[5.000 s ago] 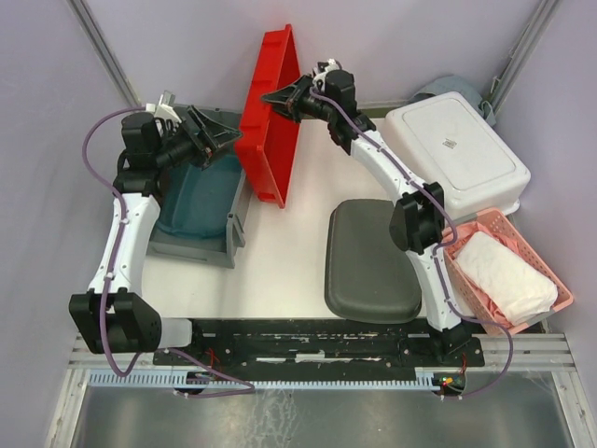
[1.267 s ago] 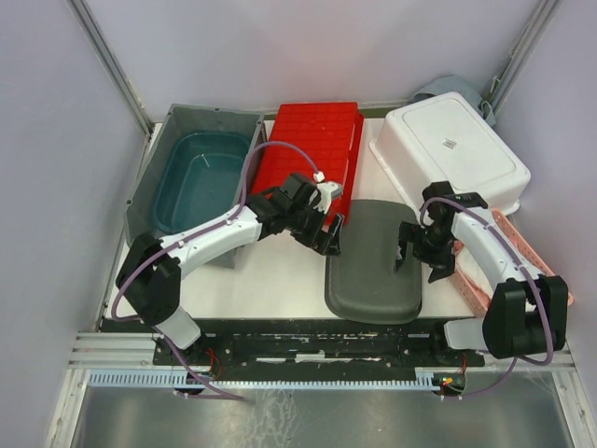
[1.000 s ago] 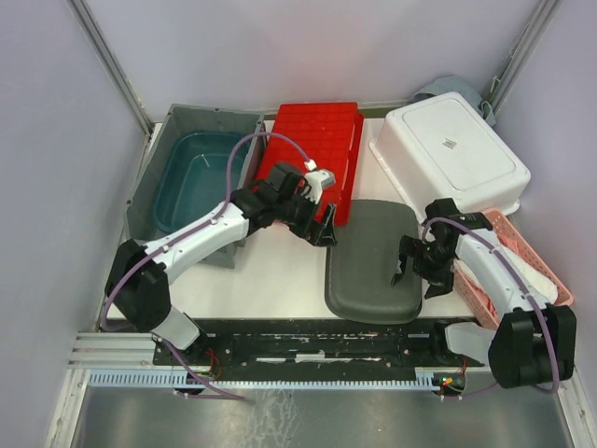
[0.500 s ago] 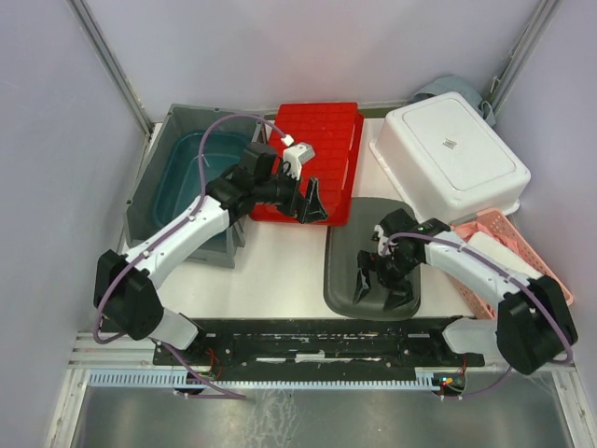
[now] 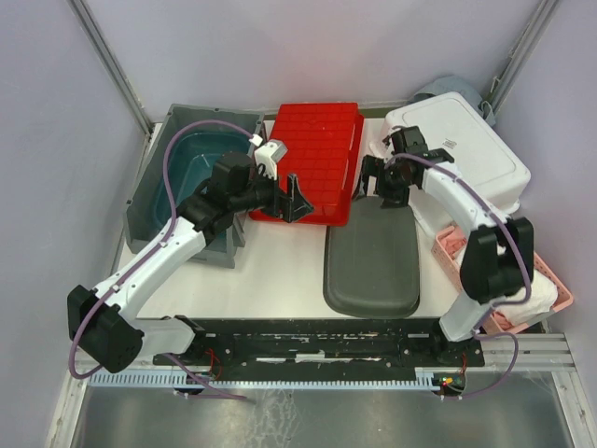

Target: Turn the large container upside down

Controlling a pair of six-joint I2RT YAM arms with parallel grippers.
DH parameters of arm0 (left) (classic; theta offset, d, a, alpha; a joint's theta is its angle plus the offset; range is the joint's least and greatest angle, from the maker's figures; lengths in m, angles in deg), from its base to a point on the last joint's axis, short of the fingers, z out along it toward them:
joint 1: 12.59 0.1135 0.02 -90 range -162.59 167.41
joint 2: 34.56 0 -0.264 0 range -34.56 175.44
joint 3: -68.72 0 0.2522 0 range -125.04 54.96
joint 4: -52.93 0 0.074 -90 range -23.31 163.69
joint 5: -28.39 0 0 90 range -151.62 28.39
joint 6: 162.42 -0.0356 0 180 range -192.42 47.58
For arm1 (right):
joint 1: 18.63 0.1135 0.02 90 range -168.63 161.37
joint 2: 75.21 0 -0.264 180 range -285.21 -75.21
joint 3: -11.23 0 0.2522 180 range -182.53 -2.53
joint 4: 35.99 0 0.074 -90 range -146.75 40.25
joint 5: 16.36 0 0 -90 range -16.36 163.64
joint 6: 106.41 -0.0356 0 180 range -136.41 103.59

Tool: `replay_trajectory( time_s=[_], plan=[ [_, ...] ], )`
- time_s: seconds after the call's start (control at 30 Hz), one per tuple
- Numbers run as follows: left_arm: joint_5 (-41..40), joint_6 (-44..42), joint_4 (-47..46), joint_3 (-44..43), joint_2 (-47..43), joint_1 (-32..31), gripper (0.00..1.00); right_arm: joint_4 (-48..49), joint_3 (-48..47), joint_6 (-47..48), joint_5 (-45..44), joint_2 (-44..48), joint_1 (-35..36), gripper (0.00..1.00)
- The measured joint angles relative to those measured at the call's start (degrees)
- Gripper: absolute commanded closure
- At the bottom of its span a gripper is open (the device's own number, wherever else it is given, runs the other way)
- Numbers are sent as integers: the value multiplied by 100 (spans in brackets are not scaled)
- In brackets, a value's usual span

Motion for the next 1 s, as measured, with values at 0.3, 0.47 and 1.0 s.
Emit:
replay_trajectory(
  time_s=[0.3, 0.47, 1.0],
  plan=[
    [-295, 511, -96, 317, -227, -28, 5, 348, -2433, -208, -306, -2420, -785, 1],
    [-313, 645, -109, 389, -210, -90, 4, 317, -2437, -208, -481, -2544, -822, 1],
    [-811, 1056, -1043, 1388, 800, -151, 8, 601, 984, -407, -621, -616, -870, 1]
  ],
)
